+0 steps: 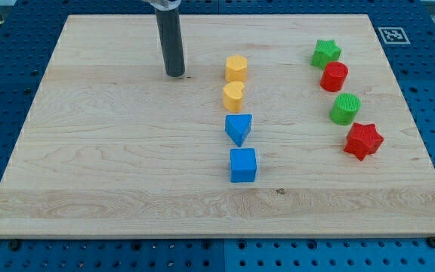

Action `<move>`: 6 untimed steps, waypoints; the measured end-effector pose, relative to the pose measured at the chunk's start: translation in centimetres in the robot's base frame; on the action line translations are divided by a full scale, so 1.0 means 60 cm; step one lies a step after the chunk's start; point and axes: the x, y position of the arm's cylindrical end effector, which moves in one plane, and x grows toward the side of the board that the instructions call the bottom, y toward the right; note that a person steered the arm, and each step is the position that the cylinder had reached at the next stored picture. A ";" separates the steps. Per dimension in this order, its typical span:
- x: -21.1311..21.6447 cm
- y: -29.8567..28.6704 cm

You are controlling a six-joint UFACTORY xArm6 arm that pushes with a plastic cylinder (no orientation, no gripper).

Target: Move the yellow hexagon diagonally to the top right of the yellow heart

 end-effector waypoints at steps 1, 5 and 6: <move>0.000 0.000; 0.015 0.126; 0.040 0.136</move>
